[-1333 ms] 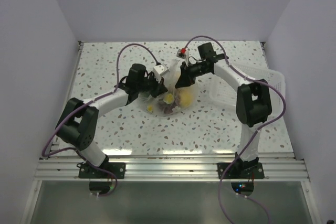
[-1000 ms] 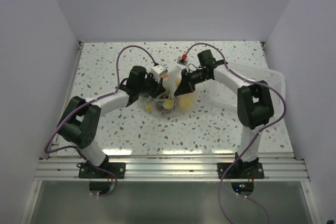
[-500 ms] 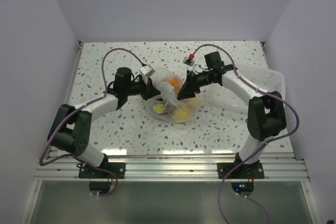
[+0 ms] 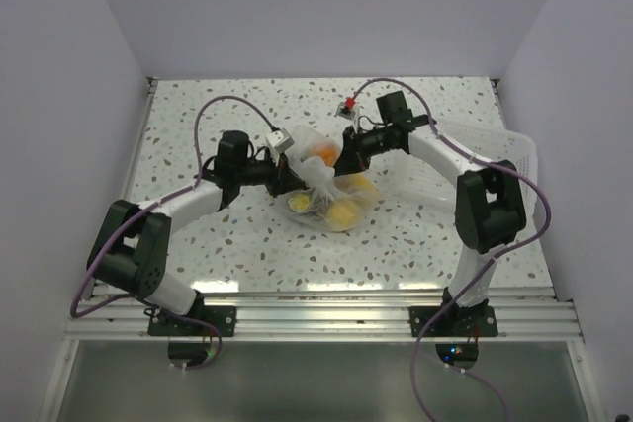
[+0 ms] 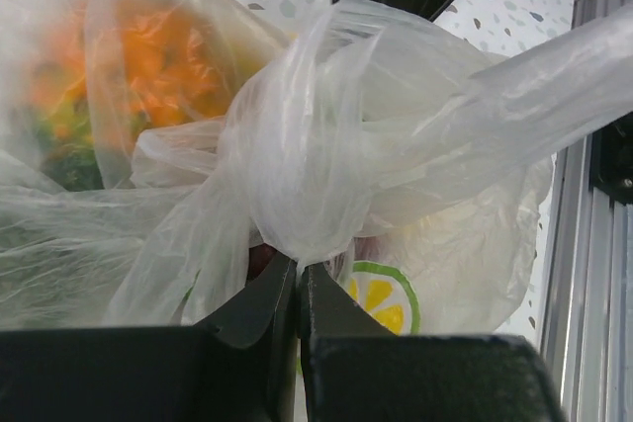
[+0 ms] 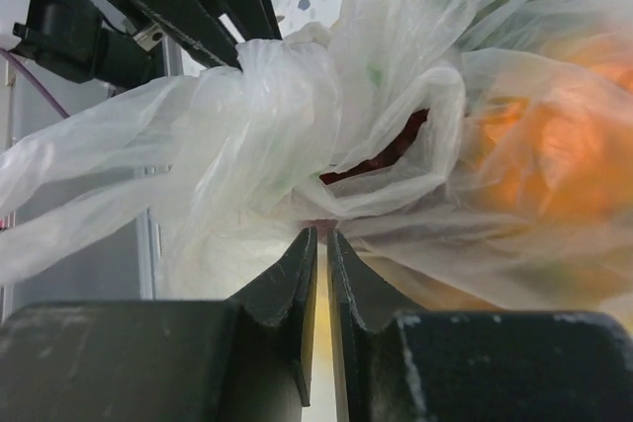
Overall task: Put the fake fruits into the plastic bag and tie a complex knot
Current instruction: Tie the plastic bag at the center of the board.
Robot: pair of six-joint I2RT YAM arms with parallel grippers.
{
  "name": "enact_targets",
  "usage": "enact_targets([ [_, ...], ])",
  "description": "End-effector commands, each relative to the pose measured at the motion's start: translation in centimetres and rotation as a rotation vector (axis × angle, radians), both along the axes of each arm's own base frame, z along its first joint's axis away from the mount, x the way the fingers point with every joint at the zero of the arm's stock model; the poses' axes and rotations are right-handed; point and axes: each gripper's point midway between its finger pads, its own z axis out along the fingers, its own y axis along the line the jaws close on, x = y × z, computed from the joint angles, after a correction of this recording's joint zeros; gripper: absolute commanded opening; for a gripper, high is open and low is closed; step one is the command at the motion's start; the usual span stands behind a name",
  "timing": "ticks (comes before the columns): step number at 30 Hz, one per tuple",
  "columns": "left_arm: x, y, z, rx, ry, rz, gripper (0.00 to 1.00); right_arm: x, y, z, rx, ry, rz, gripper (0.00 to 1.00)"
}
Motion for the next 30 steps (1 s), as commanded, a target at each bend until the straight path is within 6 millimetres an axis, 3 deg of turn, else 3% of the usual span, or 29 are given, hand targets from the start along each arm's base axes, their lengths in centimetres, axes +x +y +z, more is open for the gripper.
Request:
enact_targets([
  [1,-1.0,-1.1,1.0,-0.018,-0.023,-0.100,0.00,0.2,1.1,-0.4,-0.015,-0.055,0.050,0.13],
  [7,-2.7,-2.6,1.1,-0.054,0.007,-0.186,0.00,-1.2,2.1,-1.2,-0.019,-0.034,0.124,0.14],
  [10,-2.4,-3.4,1.5,-0.104,0.051,-0.147,0.00,-1.7,2.2,-1.0,0.001,-0.027,0.144,0.16],
  [14,-0.7,-4.2,2.8,-0.173,0.040,-0.075,0.00,-2.5,1.9,-1.3,-0.005,-0.010,0.162,0.25],
  [21,2.2,-5.0,5.6,-0.266,-0.016,0.013,0.00,-2.8,1.6,-1.2,-0.016,-0.028,0.192,0.25],
  [27,2.8,-5.0,4.7,-0.229,-0.031,0.040,0.00,-3.0,2.4,0.7,0.077,-0.017,0.202,0.30],
  [30,2.8,-4.7,3.9,-0.197,-0.030,0.049,0.00,-2.0,3.0,1.9,0.129,-0.044,0.160,0.34],
])
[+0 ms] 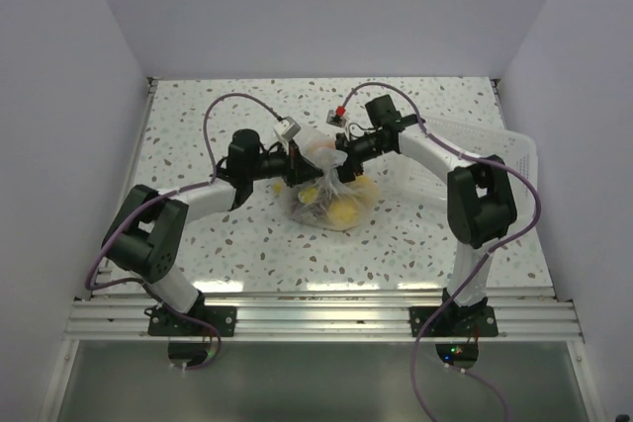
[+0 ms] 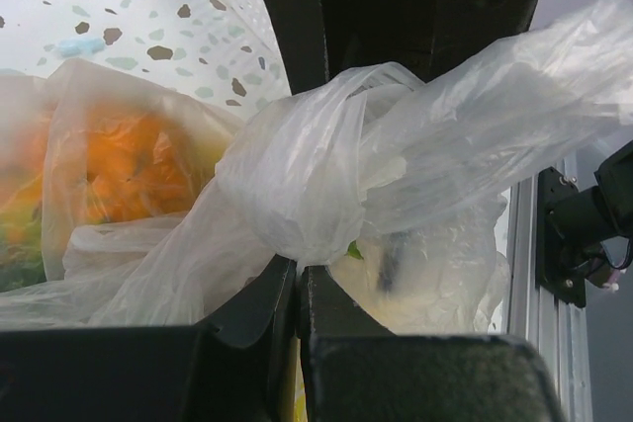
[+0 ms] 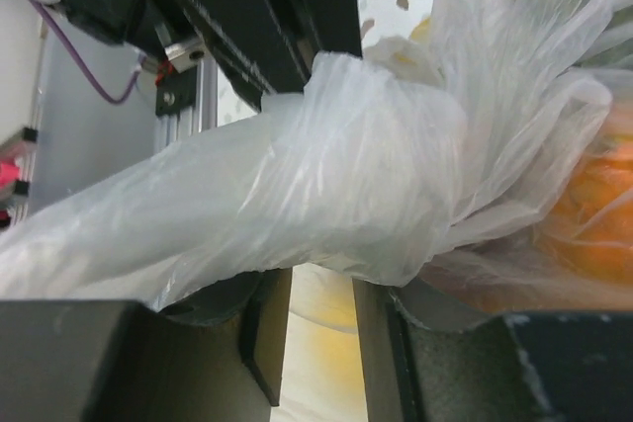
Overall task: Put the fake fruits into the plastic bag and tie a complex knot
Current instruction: Tie the plastic bag at the center of the board.
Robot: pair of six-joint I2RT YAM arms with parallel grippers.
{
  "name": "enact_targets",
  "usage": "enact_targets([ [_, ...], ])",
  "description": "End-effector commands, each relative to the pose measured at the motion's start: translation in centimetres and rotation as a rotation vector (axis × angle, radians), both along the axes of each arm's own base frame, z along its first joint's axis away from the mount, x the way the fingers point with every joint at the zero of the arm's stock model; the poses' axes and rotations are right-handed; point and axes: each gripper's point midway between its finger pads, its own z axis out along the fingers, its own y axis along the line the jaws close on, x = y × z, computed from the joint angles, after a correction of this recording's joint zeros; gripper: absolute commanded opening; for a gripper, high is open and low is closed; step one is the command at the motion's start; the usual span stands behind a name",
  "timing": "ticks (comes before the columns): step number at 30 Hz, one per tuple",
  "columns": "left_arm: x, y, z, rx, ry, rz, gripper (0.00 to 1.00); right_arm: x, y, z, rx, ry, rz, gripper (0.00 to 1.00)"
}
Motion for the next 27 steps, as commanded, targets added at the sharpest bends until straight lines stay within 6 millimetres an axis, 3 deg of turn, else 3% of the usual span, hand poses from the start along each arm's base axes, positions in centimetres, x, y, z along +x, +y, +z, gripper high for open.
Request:
enact_targets([
  [1,1.0,-0.3,1.5,0.002,-0.087,0.017,0.00,0.9,1.2,3.6,0.117,-0.053,-0.017,0.36],
  [4,-0.6,-0.3,0.9,0.007,-0.071,-0.040,0.00,1.9,1.5,3.7,0.121,-0.050,-0.032,0.41],
  [9,-3.2,-0.8,0.9,-0.034,-0.062,-0.135,0.00,2.3,1.6,3.9,0.114,-0.053,-0.059,0.63],
  [22,-2.7,-3.3,2.8,-0.097,-0.254,-0.179,0.00,1.3,1.9,2.8,0.108,0.005,-0.092,0.64],
  [27,-3.9,-4.1,1.6,-0.088,-0.275,-0.255,0.00,1.6,2.5,3.8,0.155,0.038,-0.090,0.64],
])
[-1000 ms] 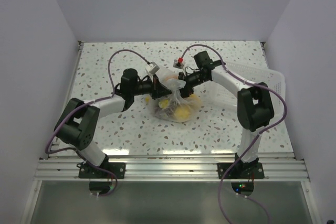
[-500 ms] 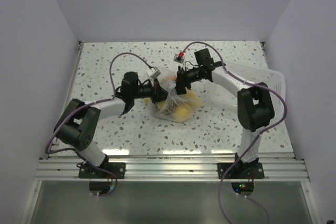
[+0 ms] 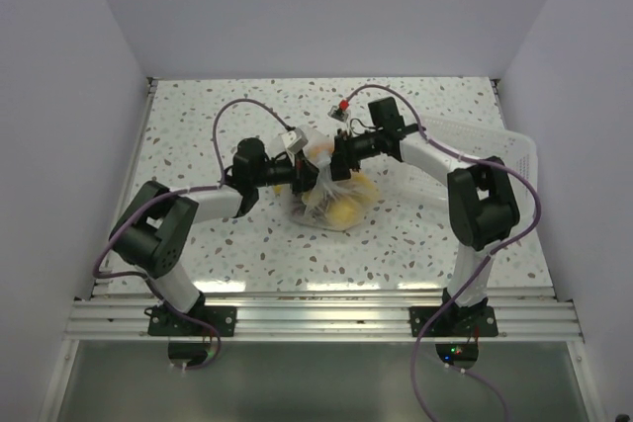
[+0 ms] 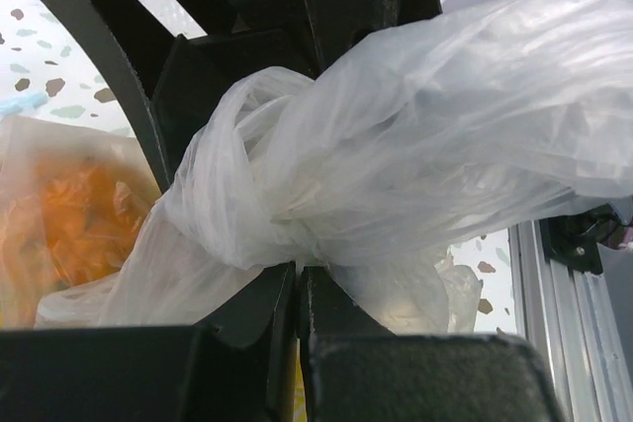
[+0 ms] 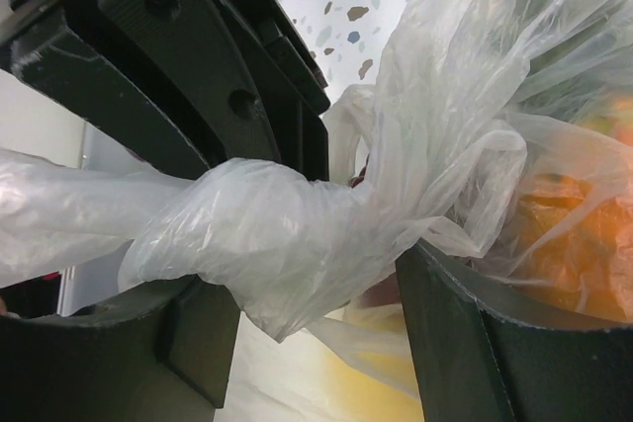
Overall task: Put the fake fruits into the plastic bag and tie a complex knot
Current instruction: Tie the plastic bag at the center of the board.
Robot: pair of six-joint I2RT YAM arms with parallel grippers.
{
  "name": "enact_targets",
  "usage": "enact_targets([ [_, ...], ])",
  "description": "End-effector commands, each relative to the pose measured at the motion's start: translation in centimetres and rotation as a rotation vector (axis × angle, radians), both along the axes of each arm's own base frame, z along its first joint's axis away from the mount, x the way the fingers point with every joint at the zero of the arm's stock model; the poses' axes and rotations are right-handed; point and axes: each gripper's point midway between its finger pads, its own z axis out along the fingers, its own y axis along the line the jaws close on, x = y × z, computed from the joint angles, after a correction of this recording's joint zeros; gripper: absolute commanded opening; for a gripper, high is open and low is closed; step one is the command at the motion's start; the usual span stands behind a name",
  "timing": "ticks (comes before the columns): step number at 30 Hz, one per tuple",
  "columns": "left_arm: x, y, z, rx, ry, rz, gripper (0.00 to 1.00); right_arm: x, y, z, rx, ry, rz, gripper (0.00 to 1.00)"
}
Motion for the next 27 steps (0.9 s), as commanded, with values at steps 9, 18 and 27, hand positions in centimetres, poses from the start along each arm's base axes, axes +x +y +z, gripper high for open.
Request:
enact_targets([
  [9,-2.9,-2.7,1.2,-0.045,-0.188,-0.214,0.00,0.9,1.7,3.7,0.120,-0.040,0.003,0.63],
  [18,-4.2,-2.5,1.5,-0.083,-0.228,-0.259,0.00,1.4,1.5,3.3,0.048,-0.139,-0.005,0.40],
  [27,-2.9,-3.5,3.9,-0.243,-0.105,-0.195,0.00,0.5,0.8,2.4,-0.044,-0.117,-0.066,0.80],
])
